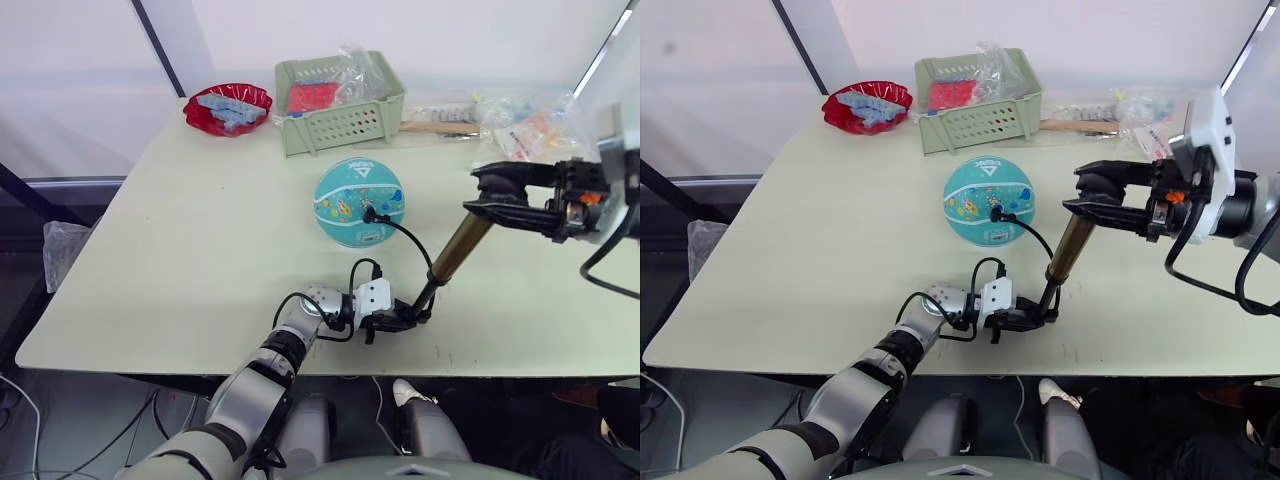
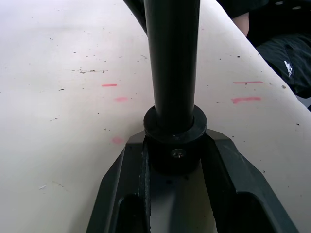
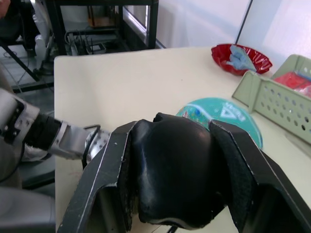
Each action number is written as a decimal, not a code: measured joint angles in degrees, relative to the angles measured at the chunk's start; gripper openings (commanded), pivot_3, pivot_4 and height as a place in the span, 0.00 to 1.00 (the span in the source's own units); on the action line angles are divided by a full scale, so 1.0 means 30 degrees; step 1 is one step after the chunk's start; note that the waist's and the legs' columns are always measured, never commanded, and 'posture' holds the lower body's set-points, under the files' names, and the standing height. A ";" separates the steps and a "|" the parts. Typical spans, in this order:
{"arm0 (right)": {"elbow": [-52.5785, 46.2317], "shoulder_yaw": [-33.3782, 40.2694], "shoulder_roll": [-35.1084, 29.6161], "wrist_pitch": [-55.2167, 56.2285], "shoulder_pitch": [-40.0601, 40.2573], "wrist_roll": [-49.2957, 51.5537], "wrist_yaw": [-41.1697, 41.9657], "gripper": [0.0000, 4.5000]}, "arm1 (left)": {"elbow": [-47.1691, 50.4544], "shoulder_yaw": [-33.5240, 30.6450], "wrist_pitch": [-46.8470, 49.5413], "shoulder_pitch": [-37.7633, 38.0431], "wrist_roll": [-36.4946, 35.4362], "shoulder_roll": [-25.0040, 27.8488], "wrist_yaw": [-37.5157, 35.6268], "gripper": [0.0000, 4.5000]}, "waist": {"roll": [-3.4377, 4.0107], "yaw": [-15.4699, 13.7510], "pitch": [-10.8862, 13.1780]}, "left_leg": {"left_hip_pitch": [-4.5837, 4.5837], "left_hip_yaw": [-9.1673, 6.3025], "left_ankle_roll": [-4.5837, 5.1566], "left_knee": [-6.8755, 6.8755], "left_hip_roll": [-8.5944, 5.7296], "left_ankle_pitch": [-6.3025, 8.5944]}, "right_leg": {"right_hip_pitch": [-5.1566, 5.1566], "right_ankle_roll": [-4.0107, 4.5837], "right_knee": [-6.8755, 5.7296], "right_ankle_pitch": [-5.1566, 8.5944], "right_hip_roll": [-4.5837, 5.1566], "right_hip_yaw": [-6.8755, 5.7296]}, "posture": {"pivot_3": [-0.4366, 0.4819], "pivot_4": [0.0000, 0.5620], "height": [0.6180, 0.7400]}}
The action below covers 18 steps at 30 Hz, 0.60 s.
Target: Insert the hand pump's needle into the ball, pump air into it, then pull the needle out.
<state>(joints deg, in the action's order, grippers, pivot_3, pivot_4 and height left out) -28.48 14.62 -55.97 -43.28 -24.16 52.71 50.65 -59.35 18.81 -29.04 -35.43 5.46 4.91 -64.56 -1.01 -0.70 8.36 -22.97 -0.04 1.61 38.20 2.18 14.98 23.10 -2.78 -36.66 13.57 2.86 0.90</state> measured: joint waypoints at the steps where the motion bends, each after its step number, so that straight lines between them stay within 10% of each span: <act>1: -0.0198 -0.0139 0.0589 0.0602 0.0748 -0.0439 -0.0054 0.43 | -0.0026 -0.0002 0.0000 0.0005 0.0012 0.0030 0.0026 0.23 | -0.0031 0.0012 -0.0034 | 0.0010 0.0001 0.0000 0.0000 0.0002 0.0000 | -0.0008 -0.0003 0.0000 0.0001 -0.0011 0.0001 | 0.48 0.27 0.97; 18: 0.0962 -0.5089 0.4499 0.8517 0.6415 -0.8241 -0.0548 0.43 | -0.0081 0.0013 0.0000 0.0132 0.0152 0.0074 0.0195 0.23 | -0.0148 0.0066 -0.0169 | 0.0074 -0.0011 -0.0002 0.0001 0.0009 0.0001 | -0.0068 -0.0074 0.0003 0.0046 -0.0017 -0.0012 | 0.48 0.27 0.97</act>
<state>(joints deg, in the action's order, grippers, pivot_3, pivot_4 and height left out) -25.60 -0.64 -42.47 -17.73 -4.92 27.99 49.01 -59.59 18.85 -29.04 -35.04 5.91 5.13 -63.97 -1.46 -0.51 7.85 -22.75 -0.07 1.60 38.20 2.21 14.98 22.89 -3.00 -36.65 13.71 2.81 0.86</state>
